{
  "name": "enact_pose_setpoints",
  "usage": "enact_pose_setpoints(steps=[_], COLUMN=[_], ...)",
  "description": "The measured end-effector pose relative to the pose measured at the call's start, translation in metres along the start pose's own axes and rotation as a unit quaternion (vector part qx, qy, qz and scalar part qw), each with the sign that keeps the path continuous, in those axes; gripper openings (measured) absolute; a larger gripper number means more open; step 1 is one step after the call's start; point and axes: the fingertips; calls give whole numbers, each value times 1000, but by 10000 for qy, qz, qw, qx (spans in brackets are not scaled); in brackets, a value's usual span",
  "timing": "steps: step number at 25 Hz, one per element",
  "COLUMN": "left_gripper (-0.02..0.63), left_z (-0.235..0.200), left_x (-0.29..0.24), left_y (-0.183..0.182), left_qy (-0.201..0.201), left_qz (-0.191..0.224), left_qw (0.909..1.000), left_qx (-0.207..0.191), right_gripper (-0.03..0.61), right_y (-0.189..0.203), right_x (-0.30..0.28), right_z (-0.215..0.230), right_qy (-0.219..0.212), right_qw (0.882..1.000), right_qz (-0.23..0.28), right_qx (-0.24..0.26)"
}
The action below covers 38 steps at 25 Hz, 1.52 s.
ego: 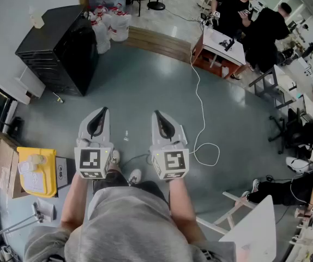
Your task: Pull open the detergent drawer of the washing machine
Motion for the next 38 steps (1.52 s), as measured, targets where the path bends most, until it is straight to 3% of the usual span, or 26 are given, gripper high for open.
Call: enact_pose_setpoints(steps=[12,17,27,38], left_gripper=[11,11,9,9], left_z=[-24,-59,-170,-324], left_x=[-1,-10,-85,-161], left_y=[1,13,39,71], left_qy=[-332,-566,-883,-1449], left_qz=[9,-50,-191,-484], left_qw=[9994,9983,9957,9878], left_qx=[94,126,202,292], right_gripper=[3,3,3,3], right_y=[-4,9,30,56], right_x=[-26,-64,-202,-381], right_z=[-13,-33,-53,-100], right_qy=[-275,-674,-945,-1406], right_qw=[9995,9962,9946,9868], right_qz=[65,-160,-260,-503], right_qx=[-121,-520,-340,-625])
Point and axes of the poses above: the fingertips, and each gripper's own axes: x backward along the fingers, z to its right, y out of its underside, and after that the axes turned 9 degrees about z, right-handed
